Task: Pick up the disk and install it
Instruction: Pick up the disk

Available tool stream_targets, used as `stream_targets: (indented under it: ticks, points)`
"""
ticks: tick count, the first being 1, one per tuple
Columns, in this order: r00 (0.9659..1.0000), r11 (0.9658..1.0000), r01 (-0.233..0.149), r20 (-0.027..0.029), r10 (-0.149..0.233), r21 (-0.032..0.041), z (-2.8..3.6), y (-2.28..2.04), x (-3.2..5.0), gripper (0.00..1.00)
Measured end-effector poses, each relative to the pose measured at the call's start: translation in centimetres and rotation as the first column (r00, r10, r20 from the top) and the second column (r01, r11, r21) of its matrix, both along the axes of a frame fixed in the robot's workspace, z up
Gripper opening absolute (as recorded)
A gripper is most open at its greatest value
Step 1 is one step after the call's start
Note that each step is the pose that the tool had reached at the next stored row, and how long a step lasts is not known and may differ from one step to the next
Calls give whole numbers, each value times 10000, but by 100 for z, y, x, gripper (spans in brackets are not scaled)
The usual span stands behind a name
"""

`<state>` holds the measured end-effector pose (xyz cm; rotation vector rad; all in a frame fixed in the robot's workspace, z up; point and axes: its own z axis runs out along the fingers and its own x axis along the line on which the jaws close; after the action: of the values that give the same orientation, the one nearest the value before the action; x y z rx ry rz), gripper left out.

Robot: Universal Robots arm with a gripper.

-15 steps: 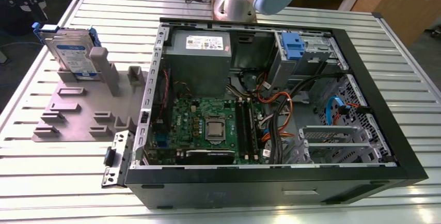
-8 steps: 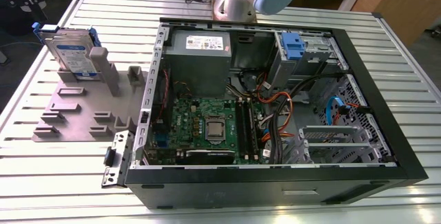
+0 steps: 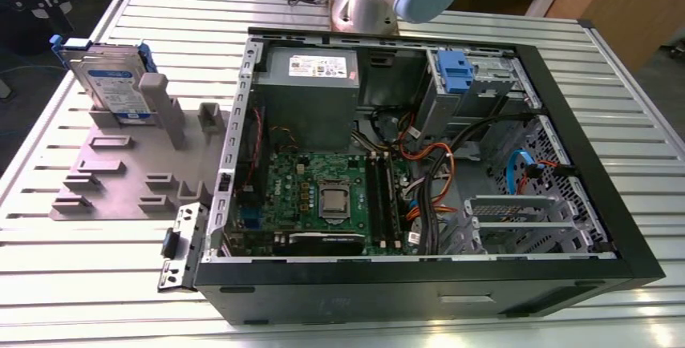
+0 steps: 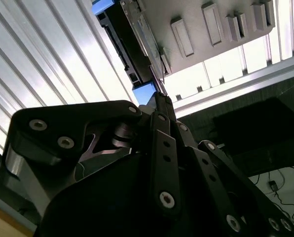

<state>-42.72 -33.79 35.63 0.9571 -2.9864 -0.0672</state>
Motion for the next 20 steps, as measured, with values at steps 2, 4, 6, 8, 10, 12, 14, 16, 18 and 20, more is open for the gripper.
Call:
stream_targets:
  ticks: [2, 4, 6, 8, 10, 12, 14, 16, 18, 20]
  points:
    - [10000, 10000, 0, 0, 0, 0, 0, 0, 0, 11]
    - [10000, 10000, -4, 0, 4, 0, 0, 0, 0, 11]
    - [10000, 10000, -22, 0, 22, 0, 0, 0, 0, 11]
    - [10000, 10000, -76, 0, 76, 0, 0, 0, 0, 11]
    - [9998, 9998, -188, 0, 188, 0, 0, 0, 0, 11]
    - [9994, 9994, -356, 0, 356, 0, 0, 0, 0, 11]
    - [9984, 9984, -570, 0, 570, 0, 0, 0, 0, 11]
    - [9967, 9967, -810, 1, 810, 0, 0, 0, 0, 11]
    - [9940, 9940, -1095, 0, 1095, 0, 0, 0, 0, 11]
    - [9903, 9903, -1389, 0, 1389, 0, 0, 0, 0, 11]
